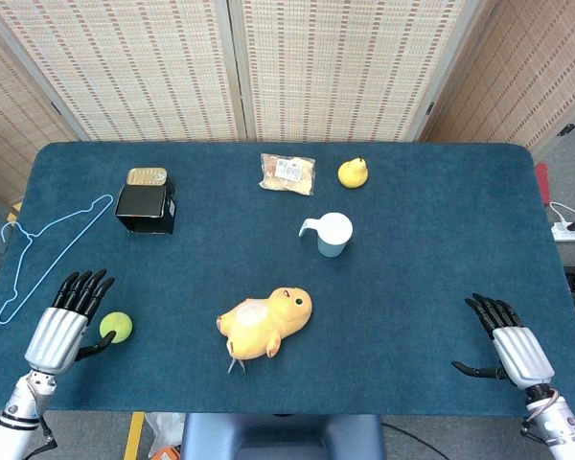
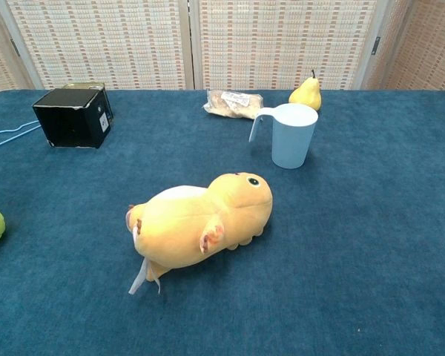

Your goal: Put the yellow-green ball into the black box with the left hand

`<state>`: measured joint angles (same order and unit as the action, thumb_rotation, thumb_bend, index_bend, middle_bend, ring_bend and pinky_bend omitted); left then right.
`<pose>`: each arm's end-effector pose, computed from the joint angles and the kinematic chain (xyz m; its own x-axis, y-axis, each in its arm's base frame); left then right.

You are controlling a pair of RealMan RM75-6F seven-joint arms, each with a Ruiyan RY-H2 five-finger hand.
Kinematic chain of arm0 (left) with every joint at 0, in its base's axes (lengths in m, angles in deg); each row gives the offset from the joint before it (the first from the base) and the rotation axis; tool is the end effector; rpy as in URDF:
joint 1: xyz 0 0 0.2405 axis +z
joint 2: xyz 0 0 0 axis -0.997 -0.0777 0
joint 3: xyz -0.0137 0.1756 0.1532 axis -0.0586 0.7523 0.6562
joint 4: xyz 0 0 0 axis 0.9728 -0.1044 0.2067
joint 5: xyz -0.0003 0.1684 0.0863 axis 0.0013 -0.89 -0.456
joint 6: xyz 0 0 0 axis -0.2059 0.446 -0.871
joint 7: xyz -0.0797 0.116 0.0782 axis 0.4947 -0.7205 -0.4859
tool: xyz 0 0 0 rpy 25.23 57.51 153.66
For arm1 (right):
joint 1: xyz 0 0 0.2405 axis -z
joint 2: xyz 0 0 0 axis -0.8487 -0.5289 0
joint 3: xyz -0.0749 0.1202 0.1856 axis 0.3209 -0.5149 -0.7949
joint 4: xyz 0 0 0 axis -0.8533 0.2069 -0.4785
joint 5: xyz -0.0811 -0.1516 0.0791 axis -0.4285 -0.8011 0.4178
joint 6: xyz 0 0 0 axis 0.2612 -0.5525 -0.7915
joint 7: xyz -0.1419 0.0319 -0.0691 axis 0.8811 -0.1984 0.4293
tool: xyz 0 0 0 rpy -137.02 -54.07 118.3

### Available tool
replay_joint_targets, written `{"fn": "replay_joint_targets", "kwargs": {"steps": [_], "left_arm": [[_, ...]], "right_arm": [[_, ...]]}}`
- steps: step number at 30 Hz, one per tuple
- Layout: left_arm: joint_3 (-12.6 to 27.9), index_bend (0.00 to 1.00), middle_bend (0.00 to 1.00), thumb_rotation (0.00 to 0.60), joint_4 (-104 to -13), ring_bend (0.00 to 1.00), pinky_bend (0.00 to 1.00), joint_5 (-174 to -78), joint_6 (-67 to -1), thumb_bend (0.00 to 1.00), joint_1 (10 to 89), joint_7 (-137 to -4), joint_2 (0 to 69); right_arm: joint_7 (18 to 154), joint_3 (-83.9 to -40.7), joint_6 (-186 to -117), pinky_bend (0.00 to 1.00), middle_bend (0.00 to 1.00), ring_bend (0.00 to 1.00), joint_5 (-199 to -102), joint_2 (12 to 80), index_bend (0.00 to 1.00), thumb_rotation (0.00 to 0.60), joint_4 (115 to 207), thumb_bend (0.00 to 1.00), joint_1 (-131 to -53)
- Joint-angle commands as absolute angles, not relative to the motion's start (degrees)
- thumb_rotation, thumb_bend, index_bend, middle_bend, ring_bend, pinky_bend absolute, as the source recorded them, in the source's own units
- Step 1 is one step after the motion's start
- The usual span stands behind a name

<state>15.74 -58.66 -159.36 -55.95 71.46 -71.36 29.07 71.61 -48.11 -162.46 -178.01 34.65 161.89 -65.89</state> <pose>-0.2651 0.2321 0.1082 0.5066 -0.0643 0.8598 0.8154 -0.2884 -0.5020 -0.3276 -0.1858 0.1077 0.3095 -0.2821 0.9081 -0.9505 -0.0639 0.3041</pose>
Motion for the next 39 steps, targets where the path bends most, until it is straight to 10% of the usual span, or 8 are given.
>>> {"fn": "replay_joint_targets", "kwargs": {"steps": [1, 17, 21, 23, 28, 31, 39], "left_arm": [[15.7, 0.05, 0.0, 0.317, -59.33, 0.0, 0.0, -159.34, -55.58, 0.22, 71.2, -71.82, 28.78], [15.88, 0.06, 0.01, 0.303, -58.97, 0.0, 0.0, -159.0, -53.46, 0.22, 70.41, -71.75, 27.88], [16.49, 0.68, 0.68, 0.019, -58.07, 0.6, 0.67, -159.98, -52.16, 0.21, 69.42, -70.38, 27.25], [15.71, 0.95, 0.94, 0.012, -55.38, 0.82, 0.87, -160.36, -54.59, 0.24, 69.83, -71.12, 28.95], [16.31, 1.0, 1.0, 0.561, -52.07, 0.99, 1.0, -160.51, -56.92, 0.64, 71.39, -70.17, 30.98], [17.72, 1.0, 1.0, 0.6, -47.97, 1.0, 1.0, -161.45, -58.66, 0.79, 73.0, -70.87, 33.05], [21.99, 1.0, 1.0, 0.6, -29.45, 1.0, 1.0, -161.58, -61.06, 0.8, 79.29, -62.88, 43.18]], "right_arm": [[71.51, -48.06, -162.44, 0.0, 0.0, 0.0, -178.09, 34.63, 0.0, 0.455, 161.71, 0.0, -65.92], [72.81, -48.2, -162.04, 0.0, 0.0, 0.0, -177.87, 34.91, 0.0, 0.453, 162.02, 0.0, -66.14], [73.1, -48.3, -161.43, 0.0, 0.0, 0.0, -177.43, 34.89, 0.0, 0.453, 162.32, 0.0, -66.33], [72.97, -48.28, -161.29, 0.0, 0.0, 0.0, -177.42, 34.81, 0.0, 0.453, 162.25, 0.0, -66.4], [72.56, -48.34, -161.03, 0.0, 0.0, 0.0, -177.22, 34.64, 0.0, 0.453, 162.25, 0.0, -66.51], [72.37, -48.24, -161.1, 0.0, 0.0, 0.0, -177.38, 34.57, 0.0, 0.453, 162.24, 0.0, -66.49], [71.3, -48.3, -160.25, 0.0, 0.0, 0.0, -177.03, 34.46, 0.0, 0.452, 161.85, 0.0, -66.86]]}}
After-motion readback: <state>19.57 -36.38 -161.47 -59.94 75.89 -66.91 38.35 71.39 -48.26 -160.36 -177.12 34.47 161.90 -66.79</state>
